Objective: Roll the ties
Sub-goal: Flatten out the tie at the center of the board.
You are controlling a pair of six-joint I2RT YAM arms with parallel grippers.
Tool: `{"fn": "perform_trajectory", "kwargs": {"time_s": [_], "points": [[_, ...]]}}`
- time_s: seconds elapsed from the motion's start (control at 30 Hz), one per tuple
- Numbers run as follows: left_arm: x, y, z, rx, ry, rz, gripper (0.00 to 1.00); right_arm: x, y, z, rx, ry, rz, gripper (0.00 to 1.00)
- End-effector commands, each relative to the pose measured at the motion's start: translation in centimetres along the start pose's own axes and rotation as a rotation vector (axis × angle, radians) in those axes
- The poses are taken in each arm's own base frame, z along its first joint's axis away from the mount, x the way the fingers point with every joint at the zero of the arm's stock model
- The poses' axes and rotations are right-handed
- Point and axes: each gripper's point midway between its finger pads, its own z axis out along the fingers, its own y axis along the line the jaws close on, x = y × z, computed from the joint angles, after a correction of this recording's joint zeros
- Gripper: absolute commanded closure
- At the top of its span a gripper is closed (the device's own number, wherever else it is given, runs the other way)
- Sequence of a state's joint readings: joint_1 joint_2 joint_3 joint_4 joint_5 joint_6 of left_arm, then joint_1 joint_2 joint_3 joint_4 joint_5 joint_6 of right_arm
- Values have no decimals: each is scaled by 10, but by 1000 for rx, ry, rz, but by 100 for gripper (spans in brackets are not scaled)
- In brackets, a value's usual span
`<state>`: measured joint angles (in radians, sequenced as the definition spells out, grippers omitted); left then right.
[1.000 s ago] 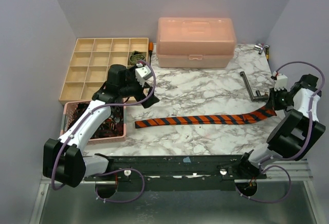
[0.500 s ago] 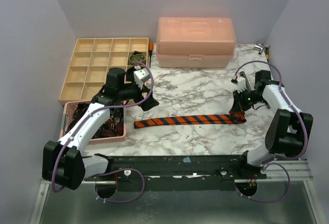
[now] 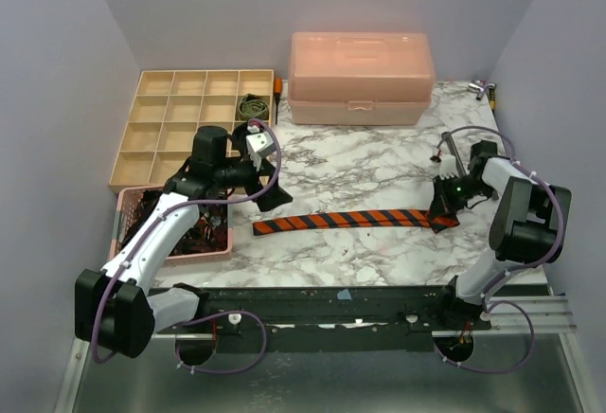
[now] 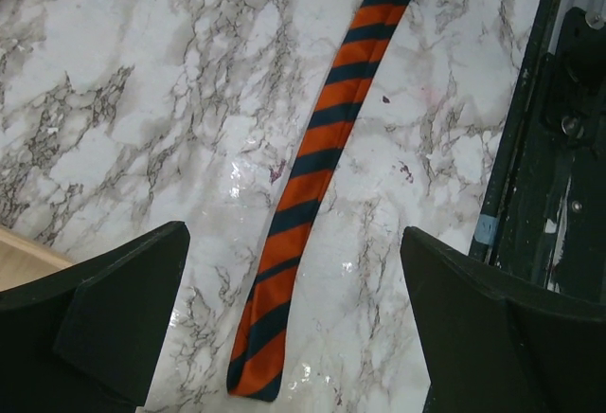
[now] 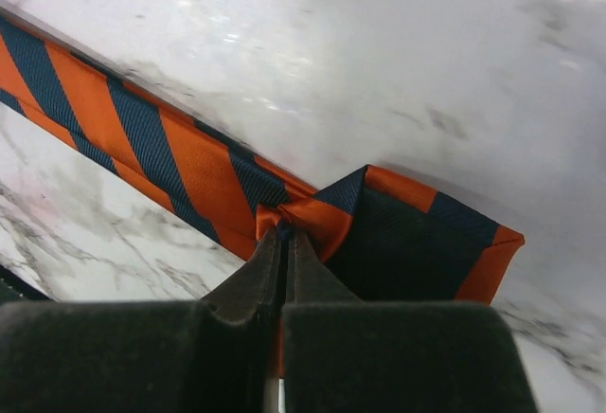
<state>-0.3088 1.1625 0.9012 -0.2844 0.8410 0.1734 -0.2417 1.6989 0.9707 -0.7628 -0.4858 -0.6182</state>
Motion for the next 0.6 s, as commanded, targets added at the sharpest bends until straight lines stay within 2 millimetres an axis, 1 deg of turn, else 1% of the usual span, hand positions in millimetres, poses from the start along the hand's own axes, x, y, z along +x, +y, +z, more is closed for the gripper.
{"fn": "perform_trajectory", "kwargs": {"time_s": [0.0,0.03,0.17,0.27,0.33,0.37,0.4,0.47,0.5,0.57], "points": [[24,-9,1,65,63,-19,2,42,-87,-2,236,115,-29,99],[28,-8,1,57,71,-21,2,47,-96,-6,246,118,-19,99],[39,-4,4,45,103,-25,1,56,-128,-29,283,114,-6,99],[46,-3,7,45,130,-26,2,55,-150,-49,327,106,-23,99],[50,-3,9,41,148,-17,2,49,-154,-62,342,97,-52,94],[51,-2,10,35,157,-13,1,44,-154,-68,343,86,-66,89],[52,-1,10,31,161,-6,2,38,-149,-74,332,71,-85,83],[50,-1,11,35,163,-2,1,22,-138,-89,310,19,-119,67],[48,-1,11,40,162,-2,2,13,-131,-97,291,-11,-137,54],[46,1,12,39,169,-7,2,-2,-118,-111,274,-58,-171,38]]}}
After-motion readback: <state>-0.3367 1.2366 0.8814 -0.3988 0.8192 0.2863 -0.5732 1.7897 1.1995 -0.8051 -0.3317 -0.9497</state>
